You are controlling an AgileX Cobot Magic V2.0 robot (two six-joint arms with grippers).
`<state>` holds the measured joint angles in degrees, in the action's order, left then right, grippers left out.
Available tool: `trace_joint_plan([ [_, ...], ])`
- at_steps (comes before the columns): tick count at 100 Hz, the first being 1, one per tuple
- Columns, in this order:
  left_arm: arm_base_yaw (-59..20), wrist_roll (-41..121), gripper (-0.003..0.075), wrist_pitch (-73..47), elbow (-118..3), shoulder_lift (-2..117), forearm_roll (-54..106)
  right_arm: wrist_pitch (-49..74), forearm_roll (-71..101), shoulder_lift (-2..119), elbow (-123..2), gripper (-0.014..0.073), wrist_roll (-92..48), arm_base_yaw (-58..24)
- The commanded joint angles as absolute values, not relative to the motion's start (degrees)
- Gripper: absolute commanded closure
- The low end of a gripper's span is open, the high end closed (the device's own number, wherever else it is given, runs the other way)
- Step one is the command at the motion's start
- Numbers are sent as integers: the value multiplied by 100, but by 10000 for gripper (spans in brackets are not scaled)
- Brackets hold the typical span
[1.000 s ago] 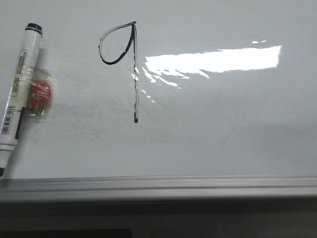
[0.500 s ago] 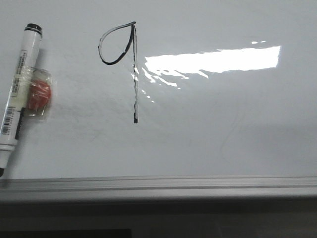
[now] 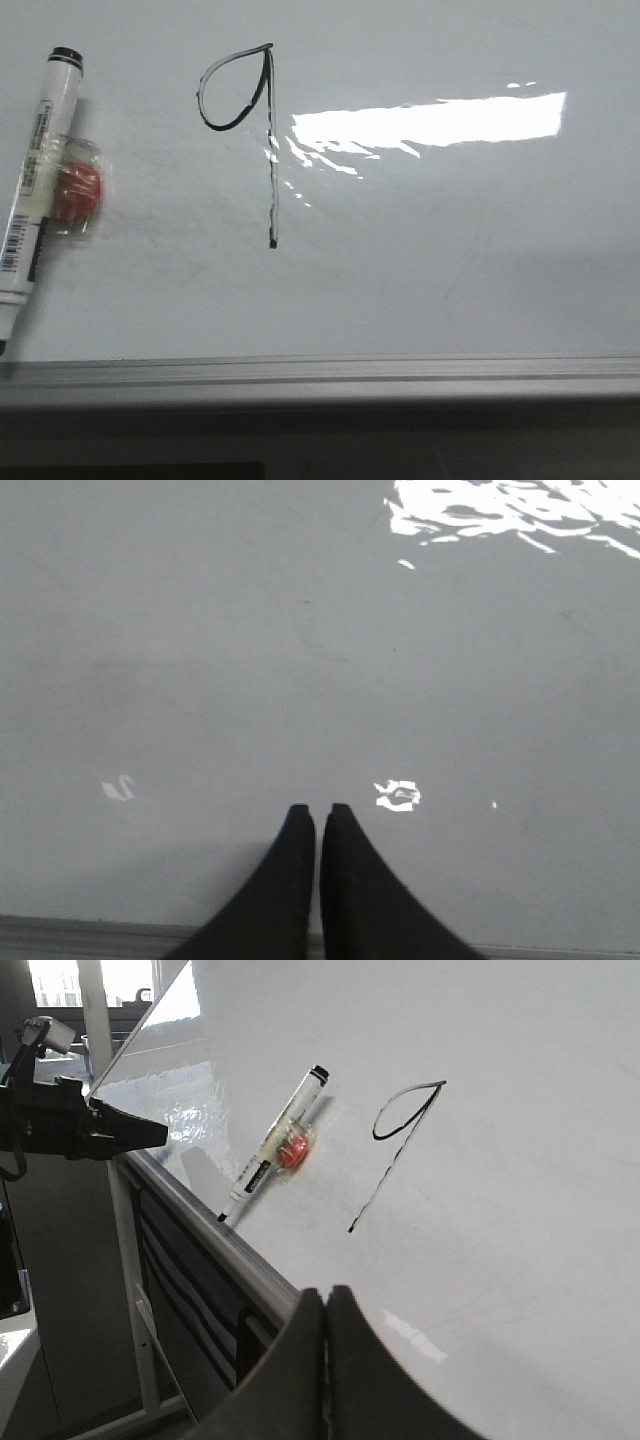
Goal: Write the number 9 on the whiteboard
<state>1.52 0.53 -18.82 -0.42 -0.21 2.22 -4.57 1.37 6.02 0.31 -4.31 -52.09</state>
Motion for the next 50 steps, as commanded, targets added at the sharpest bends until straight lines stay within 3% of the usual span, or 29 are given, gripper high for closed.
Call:
trace_joint_plan([
  [1,159,0,741,-1634,186,-185,251,-904,82,636,-126,663,-464,-5190],
  [50,159,0,741,-1634,186,-185,251,-893,72,636,-81,663,-464,-5067],
])
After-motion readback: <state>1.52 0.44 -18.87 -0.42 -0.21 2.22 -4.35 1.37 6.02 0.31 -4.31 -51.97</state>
